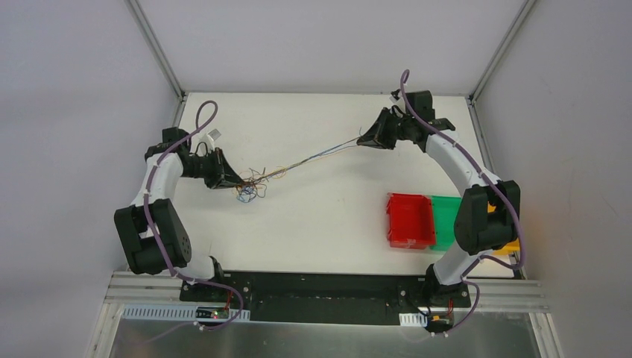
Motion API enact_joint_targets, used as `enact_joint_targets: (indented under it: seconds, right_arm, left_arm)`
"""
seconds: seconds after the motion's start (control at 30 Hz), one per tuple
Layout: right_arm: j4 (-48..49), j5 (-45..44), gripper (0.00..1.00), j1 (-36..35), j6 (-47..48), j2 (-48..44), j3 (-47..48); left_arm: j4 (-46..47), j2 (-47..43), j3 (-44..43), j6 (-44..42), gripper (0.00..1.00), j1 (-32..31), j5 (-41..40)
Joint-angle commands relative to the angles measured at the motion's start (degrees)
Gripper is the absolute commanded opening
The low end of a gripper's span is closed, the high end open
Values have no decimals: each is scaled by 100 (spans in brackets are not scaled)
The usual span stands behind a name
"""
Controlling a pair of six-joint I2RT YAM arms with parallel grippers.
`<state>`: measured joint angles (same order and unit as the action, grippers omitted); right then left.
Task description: Untangle the cables
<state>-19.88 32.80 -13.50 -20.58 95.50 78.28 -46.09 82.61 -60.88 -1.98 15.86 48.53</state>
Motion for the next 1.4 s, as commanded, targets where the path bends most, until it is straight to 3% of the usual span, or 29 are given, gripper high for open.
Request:
enact_joint_targets:
  seconds: [0.0, 0.27, 0.47, 0.53, 0.63, 0.8, 0.9, 0.93, 0.97, 1.0, 1.17, 1.37]
  right_arm:
    - [104, -1165, 0, 882, 239, -412, 532]
    - [74, -758, 0, 1331, 137, -446, 1077]
    - [-158, -268, 0, 1313, 181, -222, 988]
    - [-414, 9, 0, 1213, 255, -13, 920]
    - [-650, 218, 0, 952, 477, 279, 746]
    - [-862, -81, 0, 744, 755, 681, 916]
    - [-1325, -996, 13, 684, 1129, 881, 1343]
    - [-1477, -1489, 33, 678, 1270, 961, 1479]
    - [-1674, -1847, 47, 677, 1484, 1059, 1674]
    - [-1901, -2111, 54, 674, 1693, 1187, 1898]
    - [-1970, -1766, 68, 542, 2014, 1153, 1923]
    - [-2073, -485, 69, 304, 1818, 1585, 1877]
  left_arm:
    - [-523, 343, -110, -738, 0, 368, -1495]
    - [-583, 1252, -334, -830, 6, 737, -1949]
    - [-621, 1501, -435, -891, 24, 743, -1894]
    - [-642, 1514, -466, -942, 28, 743, -1724]
    - [-679, 1465, -501, -1067, 42, 737, -1160]
    - [-684, 1332, -662, -1054, 61, 545, -167]
    - [-508, 1356, -933, -728, 68, 9, 229]
    - [-372, 1374, -1027, -555, 69, -245, 270]
    - [-186, 1403, -1124, -365, 71, -480, 302]
    - [31, 1433, -1205, -197, 72, -747, 318]
    - [1520, 1881, -1581, 1081, 74, -1947, 253]
    - [3746, 2903, -2099, 2575, 69, -3033, 310]
